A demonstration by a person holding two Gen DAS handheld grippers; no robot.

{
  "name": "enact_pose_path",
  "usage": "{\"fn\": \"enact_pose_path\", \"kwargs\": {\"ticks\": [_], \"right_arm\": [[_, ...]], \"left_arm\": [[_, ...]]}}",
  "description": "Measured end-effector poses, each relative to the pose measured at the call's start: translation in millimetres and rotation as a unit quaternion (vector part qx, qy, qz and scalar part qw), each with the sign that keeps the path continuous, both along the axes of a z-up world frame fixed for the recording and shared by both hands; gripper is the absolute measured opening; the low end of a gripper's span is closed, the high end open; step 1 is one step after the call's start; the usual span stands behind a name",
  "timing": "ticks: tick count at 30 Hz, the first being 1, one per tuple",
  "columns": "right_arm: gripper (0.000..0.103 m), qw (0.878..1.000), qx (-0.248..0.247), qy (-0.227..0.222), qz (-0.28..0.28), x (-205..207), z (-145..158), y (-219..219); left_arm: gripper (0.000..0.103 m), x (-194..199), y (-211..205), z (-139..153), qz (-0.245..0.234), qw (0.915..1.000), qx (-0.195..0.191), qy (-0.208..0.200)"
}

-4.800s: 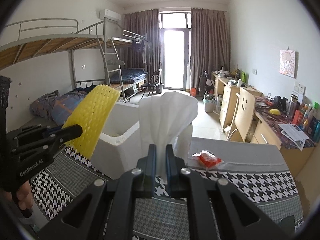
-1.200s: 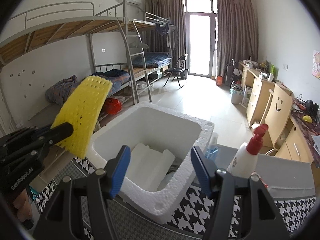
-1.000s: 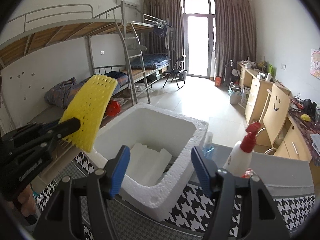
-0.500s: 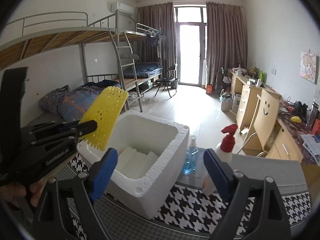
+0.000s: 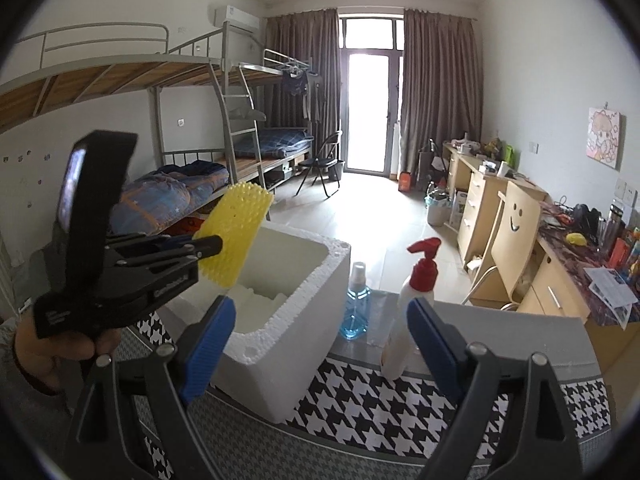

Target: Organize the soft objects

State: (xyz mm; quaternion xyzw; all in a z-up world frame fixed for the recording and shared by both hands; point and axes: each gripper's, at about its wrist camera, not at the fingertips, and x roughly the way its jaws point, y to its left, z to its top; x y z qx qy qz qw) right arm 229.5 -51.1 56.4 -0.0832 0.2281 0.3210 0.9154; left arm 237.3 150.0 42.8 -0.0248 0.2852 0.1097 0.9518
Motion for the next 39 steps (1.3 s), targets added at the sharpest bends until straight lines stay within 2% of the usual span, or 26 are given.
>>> {"fn": "enact_pose_path", "kwargs": {"ticks": [3,4,5,6,7,8,10,17,27,29,32,35,39], "right_arm": [[0.09,1.0,0.002,0.001,-0.003,0,-1,-5],[0.09,1.0,0.002,0.003,-0.005,0,-2,-6],[0.09,1.0,0.001,0.004,-0.005,0,-2,-8],[0.09,1.0,0.001,0.005,-0.006,0,-3,-9],[0.09,1.0,0.002,0.005,-0.009,0,-3,-11],[0.09,1.0,0.002,0.005,-0.01,0,-3,-12],[0.09,1.0,0.005,0.004,-0.012,0,-3,-15],[0.09,1.0,0.013,0.005,-0.017,-2,-1,-22],[0.09,0.999,0.027,-0.003,-0.022,-16,3,-36],[0.09,0.999,0.03,0.0,-0.025,-20,3,-41],[0.09,0.999,0.032,0.0,-0.027,-24,3,-46],[0.1,0.999,0.034,-0.01,-0.029,-35,4,-52],[0.101,0.998,0.042,-0.028,-0.033,-49,7,-59]], "left_arm": [[0.016,8,3,-5,0.003,0.9999,-0.007,0.013],[0.029,9,3,-8,0.003,0.9998,-0.008,0.019],[0.049,10,3,-9,0.006,0.9998,-0.005,0.021],[0.059,9,3,-9,0.009,0.9998,-0.004,0.019],[0.073,6,3,-8,0.01,0.9999,-0.004,0.013],[0.081,4,2,-7,0.011,0.9999,-0.004,0.008],[0.086,-1,1,-4,0.015,0.9999,0.0,0.001],[0.095,-11,-7,5,0.022,0.9997,0.01,-0.008],[0.096,-35,-22,9,0.024,0.9994,0.015,-0.022],[0.101,-43,-25,11,0.024,0.9993,0.011,-0.027],[0.102,-55,-31,14,0.023,0.9991,0.014,-0.034],[0.102,-69,-38,17,0.02,0.9986,0.018,-0.045],[0.102,-89,-50,23,0.02,0.9976,0.024,-0.061]]}}
